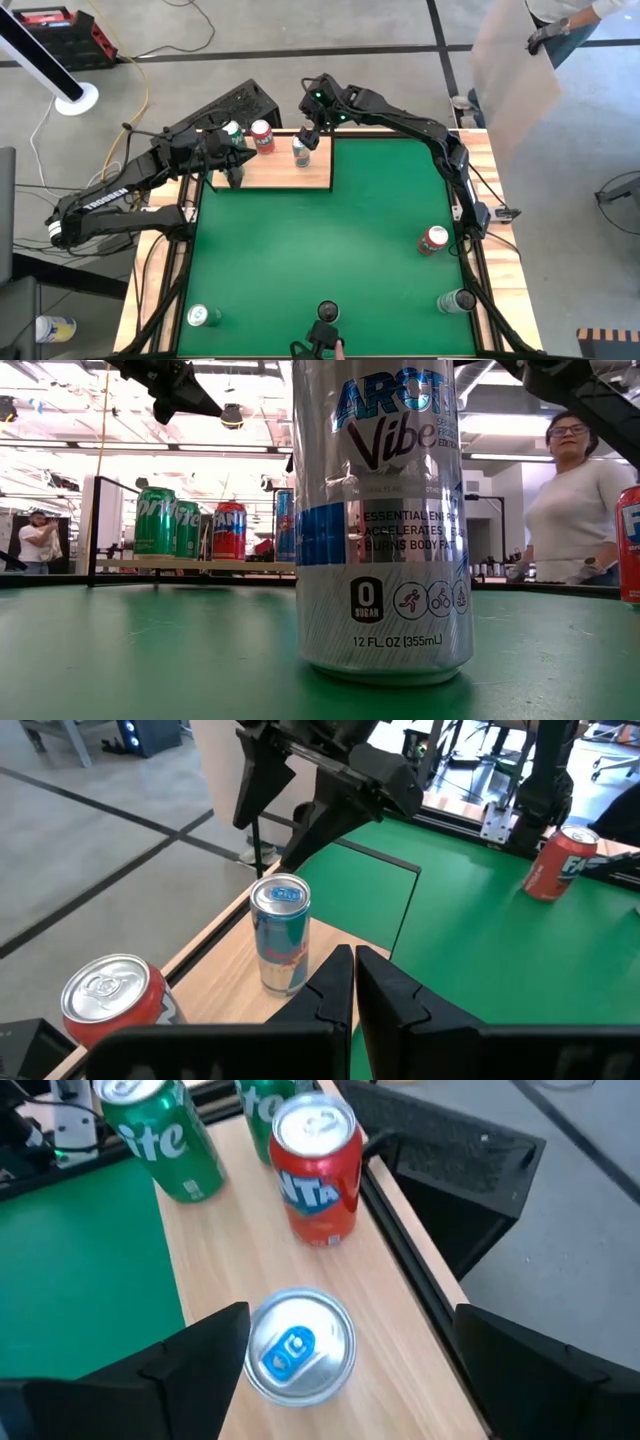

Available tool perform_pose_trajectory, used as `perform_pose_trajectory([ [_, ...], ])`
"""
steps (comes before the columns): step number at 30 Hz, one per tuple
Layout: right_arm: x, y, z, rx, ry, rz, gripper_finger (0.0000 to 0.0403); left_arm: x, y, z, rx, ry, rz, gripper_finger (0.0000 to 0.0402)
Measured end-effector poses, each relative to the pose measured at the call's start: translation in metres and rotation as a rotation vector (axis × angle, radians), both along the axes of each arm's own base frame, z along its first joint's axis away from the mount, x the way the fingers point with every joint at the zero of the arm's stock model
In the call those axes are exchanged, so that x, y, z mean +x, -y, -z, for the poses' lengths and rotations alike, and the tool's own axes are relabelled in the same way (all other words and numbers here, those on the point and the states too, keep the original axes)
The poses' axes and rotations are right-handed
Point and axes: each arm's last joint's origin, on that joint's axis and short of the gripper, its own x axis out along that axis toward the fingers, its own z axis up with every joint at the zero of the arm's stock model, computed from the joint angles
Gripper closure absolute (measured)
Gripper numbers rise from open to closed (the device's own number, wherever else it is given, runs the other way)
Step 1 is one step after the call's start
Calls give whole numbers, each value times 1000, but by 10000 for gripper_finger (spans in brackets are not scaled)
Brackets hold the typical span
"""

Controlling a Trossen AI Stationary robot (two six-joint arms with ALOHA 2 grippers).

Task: Place canned beverage on shelf
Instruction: Put the top blue soda can on the shelf

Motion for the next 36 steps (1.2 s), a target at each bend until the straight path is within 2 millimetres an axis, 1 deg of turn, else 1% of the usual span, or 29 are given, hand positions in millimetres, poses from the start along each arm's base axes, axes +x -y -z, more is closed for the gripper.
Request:
perform_pose_trajectory([
  [6, 1, -4, 3, 8, -23, 4, 26, 0, 0, 0, 0, 0, -1, 402],
  [13, 3, -3, 15, 0, -77, 64, 26, 0, 0, 0, 3, -2, -1, 402],
  [19, 5, -5, 14, -30, -74, 84, 26, 0, 0, 0, 15, -8, 1, 402],
  [24, 7, -9, 14, 16, -51, 60, 26, 0, 0, 0, 17, -9, 2, 402],
  [29, 12, -15, 12, 7, -24, 36, 26, 0, 0, 0, 20, -11, 4, 402],
  [36, 12, -14, 11, -5, -20, 43, 26, 0, 0, 0, 17, -9, 17, 402],
])
